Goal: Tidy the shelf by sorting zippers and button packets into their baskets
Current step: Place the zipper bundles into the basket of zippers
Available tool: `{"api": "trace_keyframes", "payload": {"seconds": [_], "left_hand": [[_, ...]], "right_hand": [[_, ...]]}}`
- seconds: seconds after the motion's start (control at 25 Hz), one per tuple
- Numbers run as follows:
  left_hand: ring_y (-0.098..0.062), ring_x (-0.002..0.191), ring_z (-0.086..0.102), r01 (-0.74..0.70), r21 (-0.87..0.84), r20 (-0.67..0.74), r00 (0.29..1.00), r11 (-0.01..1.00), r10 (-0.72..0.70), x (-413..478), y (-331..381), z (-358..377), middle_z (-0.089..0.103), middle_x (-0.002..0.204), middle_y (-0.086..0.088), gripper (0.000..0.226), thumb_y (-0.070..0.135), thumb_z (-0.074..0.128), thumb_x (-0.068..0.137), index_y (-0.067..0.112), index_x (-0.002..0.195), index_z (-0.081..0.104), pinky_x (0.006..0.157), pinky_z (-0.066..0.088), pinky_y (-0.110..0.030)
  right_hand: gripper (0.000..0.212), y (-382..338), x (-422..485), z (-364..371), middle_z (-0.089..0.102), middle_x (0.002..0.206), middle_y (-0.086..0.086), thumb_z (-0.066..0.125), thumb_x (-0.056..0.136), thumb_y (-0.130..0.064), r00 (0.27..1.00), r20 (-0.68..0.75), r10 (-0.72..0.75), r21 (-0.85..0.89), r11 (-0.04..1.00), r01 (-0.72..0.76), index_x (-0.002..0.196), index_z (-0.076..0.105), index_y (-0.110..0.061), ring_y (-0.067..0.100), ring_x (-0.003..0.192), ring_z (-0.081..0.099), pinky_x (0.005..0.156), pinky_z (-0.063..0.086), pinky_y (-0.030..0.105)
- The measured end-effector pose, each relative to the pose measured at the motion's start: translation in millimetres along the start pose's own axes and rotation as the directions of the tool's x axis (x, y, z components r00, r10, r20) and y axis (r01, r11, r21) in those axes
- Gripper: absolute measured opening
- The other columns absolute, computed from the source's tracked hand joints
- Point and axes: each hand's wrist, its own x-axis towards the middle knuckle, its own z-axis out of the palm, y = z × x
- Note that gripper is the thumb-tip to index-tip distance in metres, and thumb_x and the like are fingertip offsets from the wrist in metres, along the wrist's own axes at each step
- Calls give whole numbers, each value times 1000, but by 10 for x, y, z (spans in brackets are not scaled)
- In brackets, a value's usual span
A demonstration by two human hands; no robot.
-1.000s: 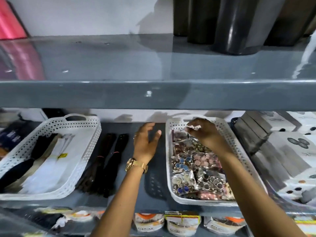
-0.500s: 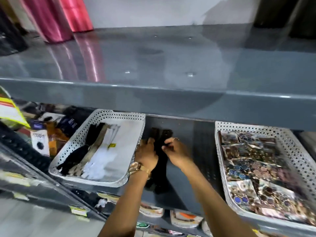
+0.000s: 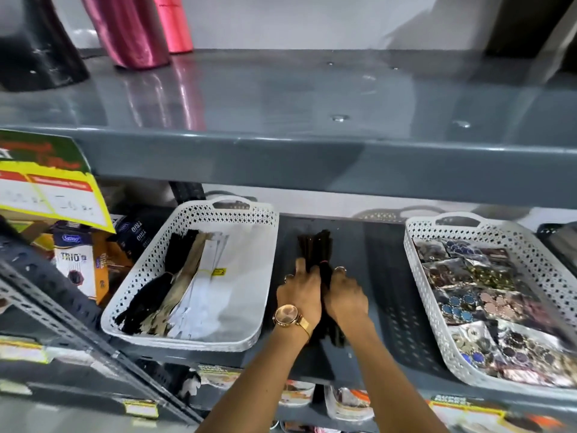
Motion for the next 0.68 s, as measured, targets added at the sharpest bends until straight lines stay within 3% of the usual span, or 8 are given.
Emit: {"api": "trace_keyframes", "payload": {"seconds": [0.08, 0.16, 0.28, 0.36, 0.4, 0.48, 0.6, 0.68], "left_hand": [[-37, 101, 63, -50, -130, -67, 997, 990, 42, -43, -5, -245, 35, 142, -7, 49, 10, 42, 92, 28, 137, 40, 77, 51, -46], [-36, 104, 62, -62, -264, -157, 987, 962, 21, -20, -92, -539, 33, 147, 0, 56, 10, 44, 90, 35, 140, 36, 81, 51, -44], [-32, 118, 56, -79, -419, -364, 927, 904, -87, 90, -460, -898, 36, 148, 1, 58, 6, 45, 88, 35, 138, 43, 90, 51, -46], [-29, 123, 52, -65, -466, -380, 916, 882, -133, 164, -757, -990, 42, 145, -3, 53, 7, 47, 90, 30, 137, 47, 97, 48, -45], [-29, 124, 52, -11, -469, -325, 932, 883, -161, 204, -934, -960, 44, 143, -5, 51, 8, 47, 91, 29, 137, 48, 99, 47, -42], [-30, 120, 56, 73, -488, -195, 962, 870, -190, 202, -1197, -895, 54, 136, -7, 46, 11, 49, 92, 30, 134, 52, 99, 47, -37], [-26, 114, 62, 74, -409, -6, 996, 910, -84, 39, -1389, -685, 65, 121, -8, 37, 25, 43, 91, 19, 121, 63, 99, 47, -37], [-27, 108, 66, 128, -379, 125, 988, 917, -86, -82, -1412, -522, 69, 113, -14, 38, 33, 44, 90, 11, 109, 69, 92, 52, -39]], "right_hand": [[40, -31, 11, -113, 61, 121, 19, 39, 97, -32, 997, -68, -23, 83, 996, 29, 125, 43, -4, 38, 112, 59, 89, 48, 41], [39, -117, 85, -244, 64, 114, 19, 44, 94, -38, 993, -115, -33, 352, 933, 71, 117, 50, -8, 38, 107, 61, 87, 51, 44], [26, -437, 140, -426, 66, 98, 7, 49, 92, -30, 985, -114, -127, 755, 633, 169, 110, 54, -12, 29, 97, 64, 82, 49, 40], [19, -721, 76, -497, 61, 91, -5, 47, 95, -15, 962, -112, -249, 850, 477, 222, 113, 54, -14, 17, 91, 59, 81, 45, 30], [22, -866, 28, -494, 60, 90, -7, 46, 95, -7, 944, -116, -308, 837, 481, 260, 114, 53, -15, 15, 91, 56, 83, 45, 29], [36, -1086, -9, -333, 62, 105, 3, 44, 94, -2, 923, -64, -379, 723, 620, 304, 128, 47, -12, 22, 100, 57, 93, 45, 36], [59, -1284, -65, 143, 35, 146, 19, 40, 93, -8, 912, 184, -366, 357, 890, 285, 148, 21, -8, 35, 129, 44, 108, 39, 39], [55, -1364, -161, 366, 24, 151, 21, 36, 95, -9, 920, 239, -311, 72, 950, 303, 148, 21, -4, 35, 132, 41, 108, 38, 39]]}}
